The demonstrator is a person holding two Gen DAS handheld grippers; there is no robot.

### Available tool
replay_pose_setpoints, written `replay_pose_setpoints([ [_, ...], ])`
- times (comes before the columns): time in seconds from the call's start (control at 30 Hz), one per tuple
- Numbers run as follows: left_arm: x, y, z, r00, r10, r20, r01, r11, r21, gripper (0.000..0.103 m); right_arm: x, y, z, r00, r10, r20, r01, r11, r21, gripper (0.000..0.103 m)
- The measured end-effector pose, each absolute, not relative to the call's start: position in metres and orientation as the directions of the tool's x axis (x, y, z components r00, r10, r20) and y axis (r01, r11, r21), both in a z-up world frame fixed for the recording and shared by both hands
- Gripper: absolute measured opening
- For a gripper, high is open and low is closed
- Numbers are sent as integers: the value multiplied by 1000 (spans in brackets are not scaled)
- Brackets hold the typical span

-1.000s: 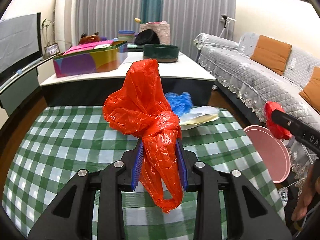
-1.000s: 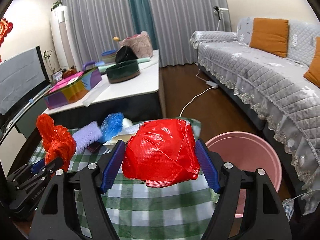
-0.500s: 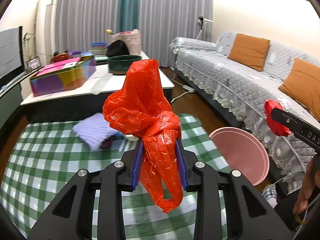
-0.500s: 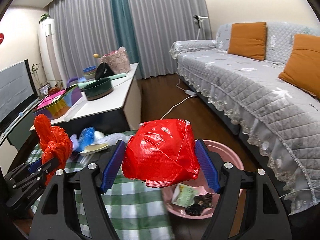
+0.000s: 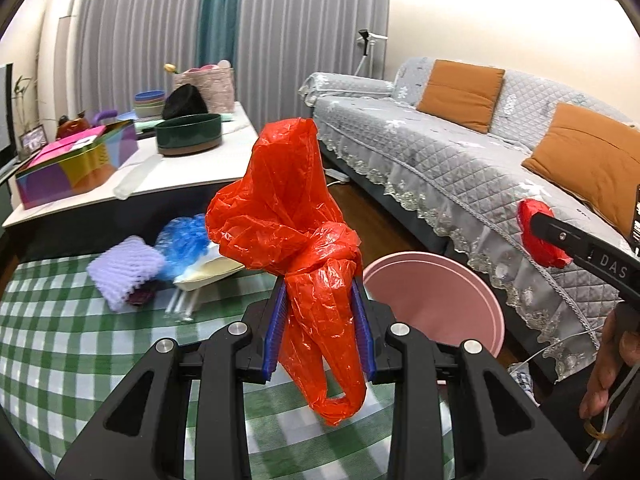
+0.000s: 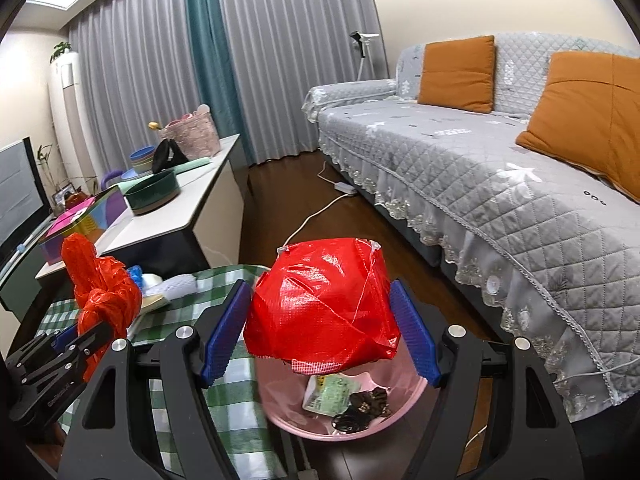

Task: Collect trash
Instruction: 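Carry the orange bag in the left tool while the right carries the red bag over the bin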

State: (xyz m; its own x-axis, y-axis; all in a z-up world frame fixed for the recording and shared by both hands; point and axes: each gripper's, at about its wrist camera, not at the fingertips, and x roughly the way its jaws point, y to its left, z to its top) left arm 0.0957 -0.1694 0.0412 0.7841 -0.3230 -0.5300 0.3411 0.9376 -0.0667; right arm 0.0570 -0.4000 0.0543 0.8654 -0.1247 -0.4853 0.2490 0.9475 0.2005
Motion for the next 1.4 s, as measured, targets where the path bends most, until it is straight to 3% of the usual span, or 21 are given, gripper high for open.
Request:
replay_pose_setpoints([
  [1.4, 124, -259, -2, 681, -515, -521, 550, 829, -101, 31, 77, -441, 4, 819, -204, -536, 333, 930, 156, 71],
])
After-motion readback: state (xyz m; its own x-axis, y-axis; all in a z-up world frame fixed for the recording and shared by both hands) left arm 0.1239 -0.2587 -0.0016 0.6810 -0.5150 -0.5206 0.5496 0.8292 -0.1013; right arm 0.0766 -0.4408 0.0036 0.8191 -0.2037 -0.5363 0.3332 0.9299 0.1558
